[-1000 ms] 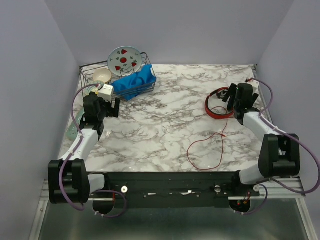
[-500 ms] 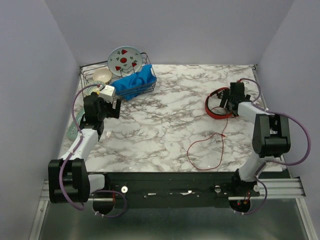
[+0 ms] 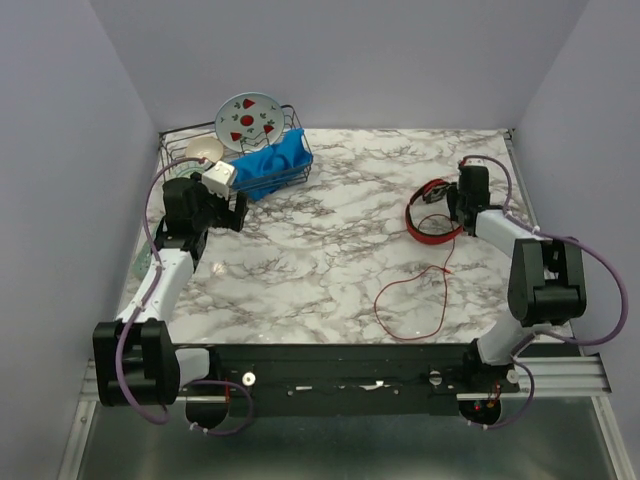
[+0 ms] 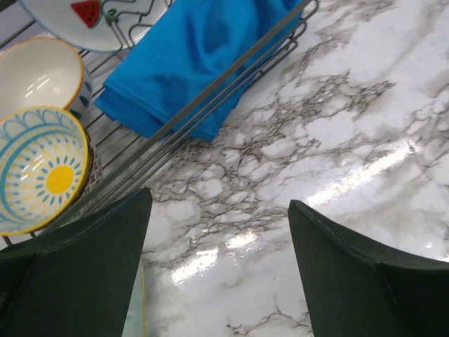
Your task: Wrap the headphones
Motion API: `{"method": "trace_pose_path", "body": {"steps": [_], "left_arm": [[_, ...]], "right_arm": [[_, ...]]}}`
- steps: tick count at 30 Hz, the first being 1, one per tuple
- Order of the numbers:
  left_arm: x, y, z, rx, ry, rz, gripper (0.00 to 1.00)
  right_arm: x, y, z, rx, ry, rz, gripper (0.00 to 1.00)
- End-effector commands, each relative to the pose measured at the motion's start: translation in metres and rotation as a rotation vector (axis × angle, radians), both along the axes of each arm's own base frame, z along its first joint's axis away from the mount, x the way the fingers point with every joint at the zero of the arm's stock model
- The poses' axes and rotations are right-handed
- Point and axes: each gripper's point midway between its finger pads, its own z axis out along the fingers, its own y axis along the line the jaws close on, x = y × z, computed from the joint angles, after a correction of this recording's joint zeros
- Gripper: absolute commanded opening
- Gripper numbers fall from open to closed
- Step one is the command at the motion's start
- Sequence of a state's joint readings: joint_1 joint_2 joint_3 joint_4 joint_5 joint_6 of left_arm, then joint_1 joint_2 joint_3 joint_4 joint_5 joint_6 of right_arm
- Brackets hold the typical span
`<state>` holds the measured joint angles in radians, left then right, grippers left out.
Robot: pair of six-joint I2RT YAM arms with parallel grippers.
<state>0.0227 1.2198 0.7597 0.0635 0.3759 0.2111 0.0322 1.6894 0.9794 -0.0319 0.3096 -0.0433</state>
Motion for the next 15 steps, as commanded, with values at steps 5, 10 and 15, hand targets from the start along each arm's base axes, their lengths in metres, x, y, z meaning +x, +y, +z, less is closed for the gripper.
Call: {"method": "trace_pose_path", "body": {"steps": [5,10,15], "left_arm": [[-0.020,-0.084,0.076,0.075,-0.087,-0.404,0.91],[-0.028,-0.119,0.120,0.070,-0.139,-0.506,0.93],[-0.040,-0.145,0.142,0.071,-0.172,-0.584,0.96]], "right_arm": [[0.011,0.162,0.140,-0.235,-0.341,0.801,0.22],[-0.036,0.256,0.183,-0.064,-0.427,1.237,0.21],[-0.083,0.315,0.227,0.127,-0.527,1.530,0.18]]}}
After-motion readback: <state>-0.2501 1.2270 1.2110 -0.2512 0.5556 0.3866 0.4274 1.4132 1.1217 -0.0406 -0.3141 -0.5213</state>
